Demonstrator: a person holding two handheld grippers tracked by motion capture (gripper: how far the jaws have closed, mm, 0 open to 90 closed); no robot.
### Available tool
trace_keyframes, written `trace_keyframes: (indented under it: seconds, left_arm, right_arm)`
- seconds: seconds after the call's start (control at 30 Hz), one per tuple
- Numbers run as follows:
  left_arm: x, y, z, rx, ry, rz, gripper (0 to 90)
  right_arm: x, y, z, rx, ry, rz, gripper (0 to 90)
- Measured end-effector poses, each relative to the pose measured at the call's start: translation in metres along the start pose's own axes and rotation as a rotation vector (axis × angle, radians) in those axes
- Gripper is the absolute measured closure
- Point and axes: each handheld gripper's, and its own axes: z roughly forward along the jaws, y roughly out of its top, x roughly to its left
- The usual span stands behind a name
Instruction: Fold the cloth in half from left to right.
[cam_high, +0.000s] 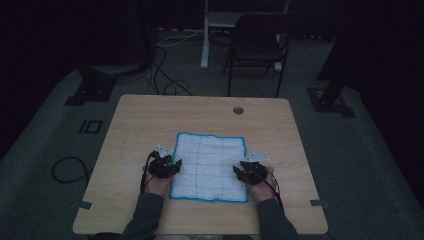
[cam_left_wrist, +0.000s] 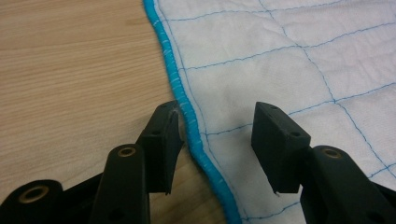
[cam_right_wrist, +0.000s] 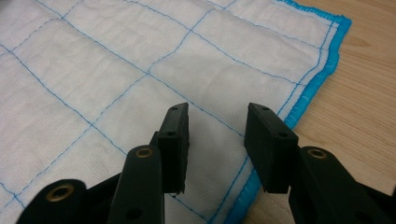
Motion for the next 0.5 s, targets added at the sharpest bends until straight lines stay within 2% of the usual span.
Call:
trace_keyframes:
  seconds: [0.17,0.37,0.5]
  left_arm:
    - [-0.0040,0.0005,0.0002,0.001,0.007,0.006,60.9]
    - [-0.0042,0.0005,-0.0003,0.006,-0.026,0.000,79.8]
    - [-0.0049,0.0004,-0.0003,0.006,-0.034,0.002,84.9]
  right_arm:
    - [0.0001,-0.0004,-0.0003,-0.001,0.002,0.002,59.9]
    - [0.0008,-0.0010,-0.0009,-0.002,0.002,0.008,59.4]
    - [0.0009,-0.0013,-0.0017,-0.002,0.007,0.008,59.4]
